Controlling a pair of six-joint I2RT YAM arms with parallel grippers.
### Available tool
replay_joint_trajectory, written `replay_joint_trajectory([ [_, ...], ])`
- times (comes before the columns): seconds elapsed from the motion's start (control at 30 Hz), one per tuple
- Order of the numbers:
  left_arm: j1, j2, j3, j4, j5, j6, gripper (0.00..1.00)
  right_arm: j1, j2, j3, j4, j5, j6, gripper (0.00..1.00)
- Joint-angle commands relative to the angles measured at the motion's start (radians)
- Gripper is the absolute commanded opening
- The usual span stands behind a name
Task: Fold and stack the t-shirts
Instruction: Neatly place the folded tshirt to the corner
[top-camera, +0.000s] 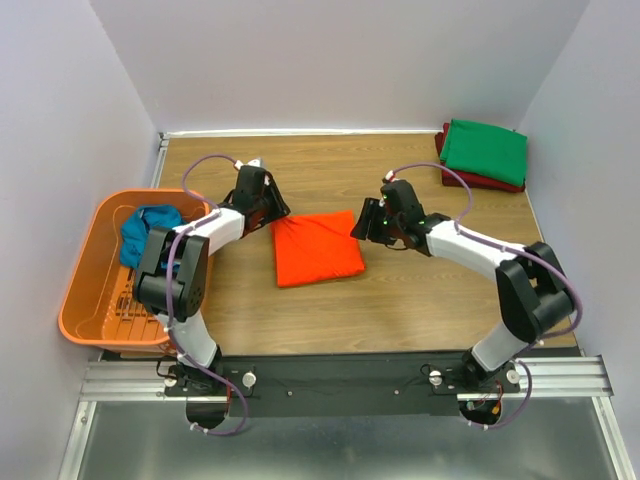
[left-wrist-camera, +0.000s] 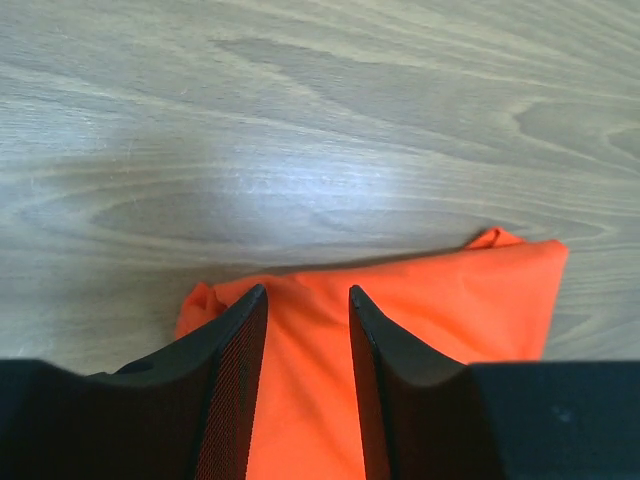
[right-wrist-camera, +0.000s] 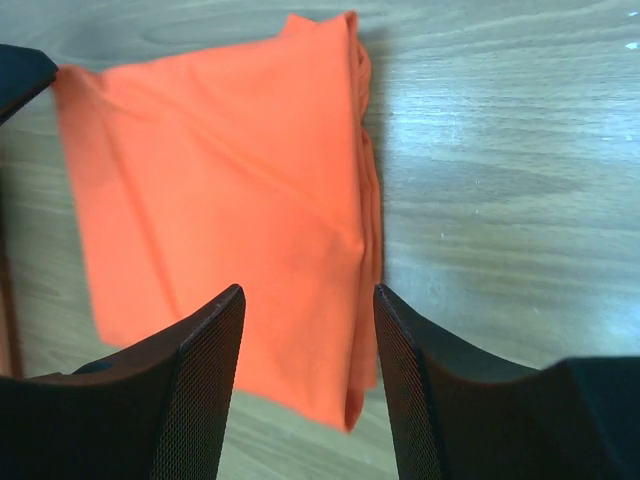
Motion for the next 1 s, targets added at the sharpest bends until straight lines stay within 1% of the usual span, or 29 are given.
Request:
replay_joint_trajectory([
  [0.0,-0.013,-0.141,-0.024,-0.043,-0.012,0.018,0.46,-0.003,-0.088,-0.059,-0.051,0.002,-0.006,0.61],
  [0.07,-0.028,-0.187,-0.085,-0.052,-0.038,-0.002,0.45,-0.001,-0.114,-0.108,-0.059,-0.017,-0.006,0.61],
  [0.1,-0.033,-0.235,-0.113,-0.056,-0.046,-0.027,0.44,0.003,-0.132,-0.122,-0.059,-0.032,-0.005,0.61],
  [0.17,-0.067,-0.304,-0.189,-0.043,-0.054,-0.062,0.42,0.036,-0.139,-0.151,-0.059,-0.026,-0.006,0.61],
  [0.27,-0.149,-0.358,-0.270,-0.030,-0.061,-0.105,0.40,0.065,-0.133,-0.161,-0.056,-0.020,0.004,0.61],
  [0.33,-0.188,-0.396,-0.303,-0.001,-0.058,-0.136,0.39,0.080,-0.128,-0.167,-0.057,0.009,0.010,0.57],
  [0.37,-0.232,-0.407,-0.330,0.019,-0.055,-0.165,0.38,0.080,-0.126,-0.168,-0.057,0.016,0.020,0.52],
  [0.47,-0.281,-0.401,-0.361,0.049,-0.045,-0.200,0.32,0.080,-0.125,-0.173,-0.057,0.031,0.026,0.49],
  [0.5,-0.306,-0.386,-0.375,0.063,-0.046,-0.205,0.29,0.080,-0.125,-0.174,-0.057,0.029,0.029,0.46],
  [0.53,-0.314,-0.375,-0.380,0.068,-0.043,-0.208,0.26,0.080,-0.122,-0.176,-0.057,0.028,0.035,0.45],
  [0.57,-0.318,-0.356,-0.387,0.071,-0.042,-0.213,0.22,0.080,-0.119,-0.176,-0.057,0.026,0.040,0.42],
  [0.6,-0.331,-0.350,-0.392,0.071,-0.040,-0.216,0.19,0.080,-0.116,-0.176,-0.057,0.020,0.041,0.40],
  [0.77,-0.340,-0.347,-0.439,0.091,-0.052,-0.229,0.19,0.080,-0.094,-0.177,-0.053,0.008,0.046,0.40],
  [0.87,-0.340,-0.335,-0.443,0.091,-0.054,-0.222,0.18,0.080,-0.080,-0.168,-0.048,-0.006,0.044,0.39],
  [0.9,-0.340,-0.323,-0.444,0.091,-0.052,-0.217,0.16,0.080,-0.070,-0.161,-0.047,-0.007,0.041,0.34],
  [0.93,-0.340,-0.315,-0.444,0.091,-0.054,-0.216,0.15,0.080,-0.068,-0.158,-0.047,-0.001,0.041,0.31],
  [0.97,-0.340,-0.301,-0.446,0.089,-0.054,-0.213,0.11,0.080,-0.065,-0.154,-0.048,0.008,0.040,0.22],
])
